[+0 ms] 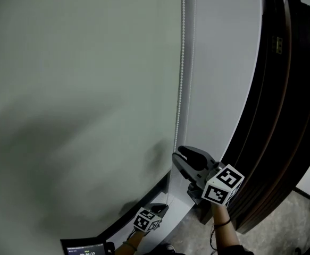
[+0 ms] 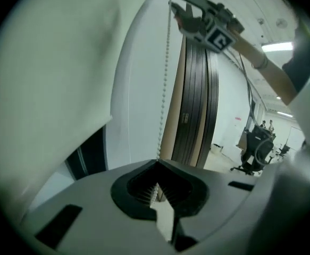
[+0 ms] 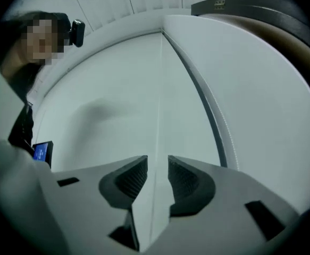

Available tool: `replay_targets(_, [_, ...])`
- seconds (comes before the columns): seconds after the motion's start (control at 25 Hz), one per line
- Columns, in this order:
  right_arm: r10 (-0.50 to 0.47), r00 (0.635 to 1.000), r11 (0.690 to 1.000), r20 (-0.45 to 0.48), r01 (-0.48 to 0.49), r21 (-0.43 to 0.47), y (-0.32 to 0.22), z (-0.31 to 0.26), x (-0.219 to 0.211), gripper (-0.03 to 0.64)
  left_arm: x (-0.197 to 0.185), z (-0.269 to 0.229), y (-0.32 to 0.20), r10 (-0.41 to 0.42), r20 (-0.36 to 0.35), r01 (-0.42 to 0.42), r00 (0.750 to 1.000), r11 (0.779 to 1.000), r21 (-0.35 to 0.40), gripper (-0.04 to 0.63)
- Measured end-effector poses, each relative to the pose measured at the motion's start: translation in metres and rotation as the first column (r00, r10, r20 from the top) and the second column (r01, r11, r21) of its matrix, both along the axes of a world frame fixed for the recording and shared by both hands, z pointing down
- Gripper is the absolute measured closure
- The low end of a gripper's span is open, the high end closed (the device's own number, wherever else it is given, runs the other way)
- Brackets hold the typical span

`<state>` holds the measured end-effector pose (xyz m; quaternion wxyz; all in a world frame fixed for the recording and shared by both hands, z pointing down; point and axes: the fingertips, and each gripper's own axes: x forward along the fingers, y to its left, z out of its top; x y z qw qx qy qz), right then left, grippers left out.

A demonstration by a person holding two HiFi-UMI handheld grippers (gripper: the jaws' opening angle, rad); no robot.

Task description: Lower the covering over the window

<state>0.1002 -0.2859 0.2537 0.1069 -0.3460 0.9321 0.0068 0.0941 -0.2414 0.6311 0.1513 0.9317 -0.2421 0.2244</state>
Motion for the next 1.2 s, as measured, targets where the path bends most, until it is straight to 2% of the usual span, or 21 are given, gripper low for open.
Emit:
replay_targets(0.08, [-0.027,1.000,0.999,0.013,0.027,0.038,0.000,-0.019,-0.009,0.512,-0.012,0.029,0.014,0.006,0.066,-0.001,0.998,0.998,-0.064,0.594])
replay_targets(0.2, [-0.028,1.000,0.997,0.001,0.028,0.070,0.003,-0.032,-0.020,0.520,-0.029,0.056,0.032,-0.018,0.097,0.031,0.995,0.991,-0.131,0.592])
replay_targets(0.32, [-0.065,0.998,0.997,-0.001,0.065,0.043,0.006,-0.024,-0.034,0.543,-0.033,0.059,0.037,-0.029,0.095,0.042,0.995,0.990,-0.135,0.594])
replay_targets(0.4, [-0.060,0.998,0.998,0.029,0.059,0.023,0.004,-0.018,-0.035,0.589,-0.030,0.059,0.038,-0.022,0.098,0.035,0.995,0.990,-0.135,0.594])
replay_targets(0.48, [-0.044,0.996,0.999,0.082,0.044,0.005,0.000,-0.015,-0.029,0.595,-0.027,0.059,0.037,-0.036,0.075,0.048,0.997,0.987,-0.156,0.592])
replay_targets(0.56, [-0.029,0.989,1.000,0.145,0.029,0.001,-0.002,-0.015,-0.020,0.597,-0.026,0.058,0.036,-0.061,0.019,0.063,0.998,0.979,-0.195,0.592])
replay_targets(0.68, [-0.014,0.976,1.000,0.216,0.013,0.008,-0.001,-0.014,-0.011,0.598,-0.023,0.051,0.041,-0.040,-0.077,0.021,0.996,0.972,-0.233,0.584])
replay_targets(0.72, [-0.004,0.979,1.000,0.202,0.004,0.001,-0.002,-0.009,-0.012,0.598,-0.021,0.044,0.040,-0.033,-0.107,0.009,0.994,0.976,-0.216,0.575])
replay_targets(0.84, [0.061,0.996,0.996,0.058,-0.056,-0.071,-0.012,0.044,-0.018,0.598,-0.016,0.004,0.022,-0.061,-0.227,0.036,0.972,0.993,-0.114,0.568])
replay_targets(0.96, [0.108,0.993,0.972,0.044,-0.097,-0.214,-0.021,0.122,-0.012,0.598,-0.013,-0.052,0.005,-0.061,-0.349,0.064,0.935,0.998,-0.001,0.565])
replay_targets(1.12, [0.152,0.986,0.915,-0.061,-0.164,-0.368,-0.022,0.217,-0.002,0.598,-0.014,-0.133,-0.017,-0.009,-0.433,0.094,0.901,0.980,0.174,0.565])
replay_targets(1.2, [0.157,0.985,0.887,-0.074,-0.174,-0.428,-0.017,0.252,0.000,0.598,-0.016,-0.172,-0.028,0.008,-0.481,0.119,0.877,0.965,0.233,0.565])
